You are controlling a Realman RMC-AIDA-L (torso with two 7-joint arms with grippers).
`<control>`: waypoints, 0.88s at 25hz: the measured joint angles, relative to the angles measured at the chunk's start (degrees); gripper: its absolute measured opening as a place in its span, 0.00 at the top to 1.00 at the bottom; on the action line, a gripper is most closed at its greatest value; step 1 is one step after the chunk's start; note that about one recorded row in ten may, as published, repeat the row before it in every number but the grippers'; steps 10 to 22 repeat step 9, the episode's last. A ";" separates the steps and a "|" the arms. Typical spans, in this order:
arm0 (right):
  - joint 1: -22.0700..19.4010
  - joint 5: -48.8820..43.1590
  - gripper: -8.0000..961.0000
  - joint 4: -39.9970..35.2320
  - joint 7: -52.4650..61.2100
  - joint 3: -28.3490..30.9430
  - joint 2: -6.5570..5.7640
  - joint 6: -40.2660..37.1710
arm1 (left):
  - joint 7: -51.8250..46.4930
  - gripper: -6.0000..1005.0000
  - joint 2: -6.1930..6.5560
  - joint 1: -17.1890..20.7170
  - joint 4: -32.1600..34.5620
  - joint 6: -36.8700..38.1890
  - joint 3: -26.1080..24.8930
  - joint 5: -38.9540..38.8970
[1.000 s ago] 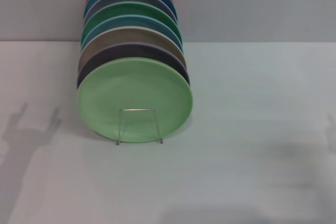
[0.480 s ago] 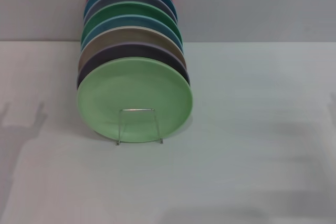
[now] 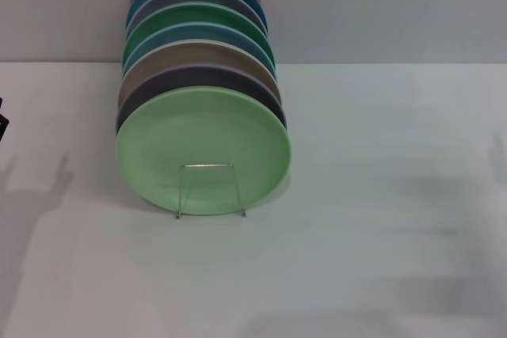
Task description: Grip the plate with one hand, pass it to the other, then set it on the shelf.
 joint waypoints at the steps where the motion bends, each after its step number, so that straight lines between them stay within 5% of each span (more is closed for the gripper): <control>1: 0.00 0.00 0.34 0.00 0.00 0.00 0.00 0.00 | 0.00 0.16 0.00 0.00 0.00 0.00 0.00 0.00; 22: -0.13 0.00 0.34 0.26 0.06 -0.12 0.08 -0.07 | 0.18 0.16 0.01 0.40 -0.07 0.16 -0.24 -0.08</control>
